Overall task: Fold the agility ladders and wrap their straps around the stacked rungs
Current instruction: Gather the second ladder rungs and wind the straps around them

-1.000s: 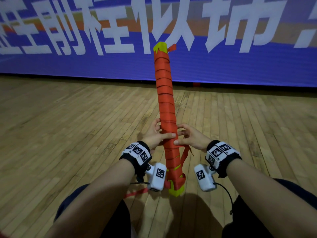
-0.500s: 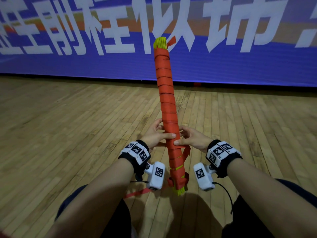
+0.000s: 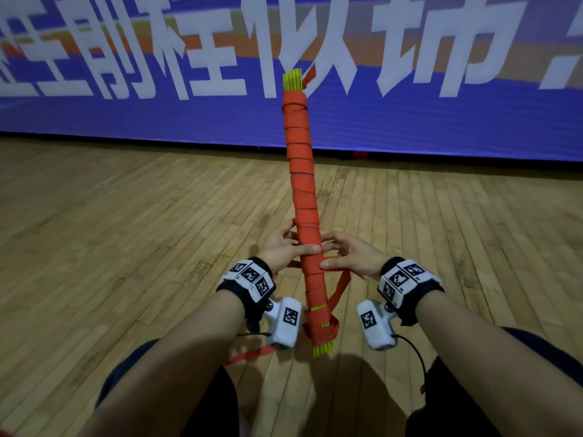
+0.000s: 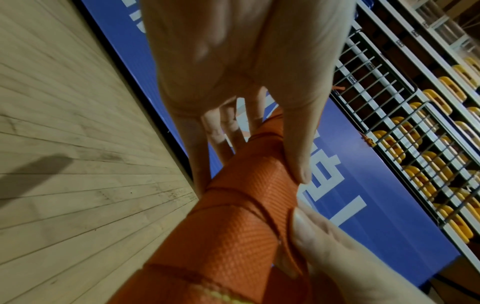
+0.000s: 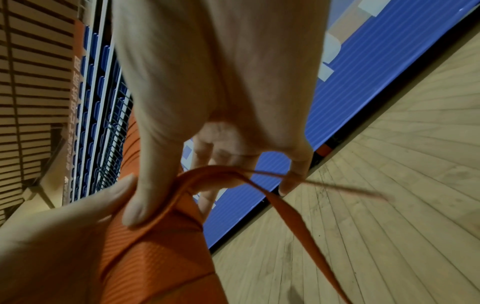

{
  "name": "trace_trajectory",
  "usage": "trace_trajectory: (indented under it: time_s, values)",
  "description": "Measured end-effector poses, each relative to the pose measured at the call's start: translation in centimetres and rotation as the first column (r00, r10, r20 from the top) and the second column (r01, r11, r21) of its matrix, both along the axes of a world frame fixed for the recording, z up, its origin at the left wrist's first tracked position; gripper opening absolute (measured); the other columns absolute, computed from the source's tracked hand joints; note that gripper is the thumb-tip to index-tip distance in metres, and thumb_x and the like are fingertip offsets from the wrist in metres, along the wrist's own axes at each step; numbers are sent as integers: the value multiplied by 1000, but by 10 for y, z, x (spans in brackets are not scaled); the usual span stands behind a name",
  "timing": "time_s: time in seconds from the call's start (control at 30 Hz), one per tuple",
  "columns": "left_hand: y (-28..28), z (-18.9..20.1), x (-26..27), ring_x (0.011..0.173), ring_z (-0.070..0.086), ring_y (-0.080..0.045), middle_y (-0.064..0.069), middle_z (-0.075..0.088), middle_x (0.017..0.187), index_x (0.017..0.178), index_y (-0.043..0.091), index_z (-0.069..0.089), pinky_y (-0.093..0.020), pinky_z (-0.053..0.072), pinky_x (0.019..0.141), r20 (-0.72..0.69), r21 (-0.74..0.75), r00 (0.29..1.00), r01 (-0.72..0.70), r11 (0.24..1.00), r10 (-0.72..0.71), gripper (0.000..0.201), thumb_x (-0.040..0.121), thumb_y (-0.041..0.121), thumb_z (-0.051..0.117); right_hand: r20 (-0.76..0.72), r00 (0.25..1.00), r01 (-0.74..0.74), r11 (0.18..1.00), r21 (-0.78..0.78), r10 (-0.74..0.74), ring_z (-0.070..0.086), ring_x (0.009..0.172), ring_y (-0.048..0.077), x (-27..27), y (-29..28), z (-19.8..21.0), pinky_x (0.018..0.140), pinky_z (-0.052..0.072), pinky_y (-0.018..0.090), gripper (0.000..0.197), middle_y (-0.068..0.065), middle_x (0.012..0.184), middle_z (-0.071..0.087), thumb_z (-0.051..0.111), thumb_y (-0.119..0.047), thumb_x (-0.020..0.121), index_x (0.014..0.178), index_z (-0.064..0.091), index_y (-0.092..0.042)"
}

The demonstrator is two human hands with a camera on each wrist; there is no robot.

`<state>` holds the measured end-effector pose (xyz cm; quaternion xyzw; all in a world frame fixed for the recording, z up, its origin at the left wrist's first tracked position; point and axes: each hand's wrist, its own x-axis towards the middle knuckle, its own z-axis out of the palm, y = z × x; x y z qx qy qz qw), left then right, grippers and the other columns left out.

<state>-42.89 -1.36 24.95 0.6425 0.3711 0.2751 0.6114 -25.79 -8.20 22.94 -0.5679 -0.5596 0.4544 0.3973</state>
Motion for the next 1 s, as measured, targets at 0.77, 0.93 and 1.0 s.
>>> trace_trajectory:
  time_s: [0.77,0.93,1.0]
  values:
    - [-10,-2,6,96,64,-15,-3,65,108,132,16,39,-31,52,71,100,-177,994,68,982,-50,59,84,-8,62,-58,998,10,999,-41,-12,57,88,18,6,5,-7,85,45,34,42,5,88,57,70,0,80,114,51,-17]
    - [-8,3,4,113,58,-21,-3,59,124,129,26,42,-41,54,80,-12,-134,993,113,985,-115,59,83,0,68,20,997,73,996,-53,-72,55,82,14,8,6,-10,85,47,38,54,0,79,52,78,-5,74,118,50,-17]
    - [-8,3,5,114,58,-26,-7,55,126,122,25,46,-37,56,73,-49,-81,997,59,995,-63,55,80,0,72,51,994,98,994,-47,-96,55,81,15,8,6,-12,86,48,39,58,0,80,53,79,-7,73,121,49,-16]
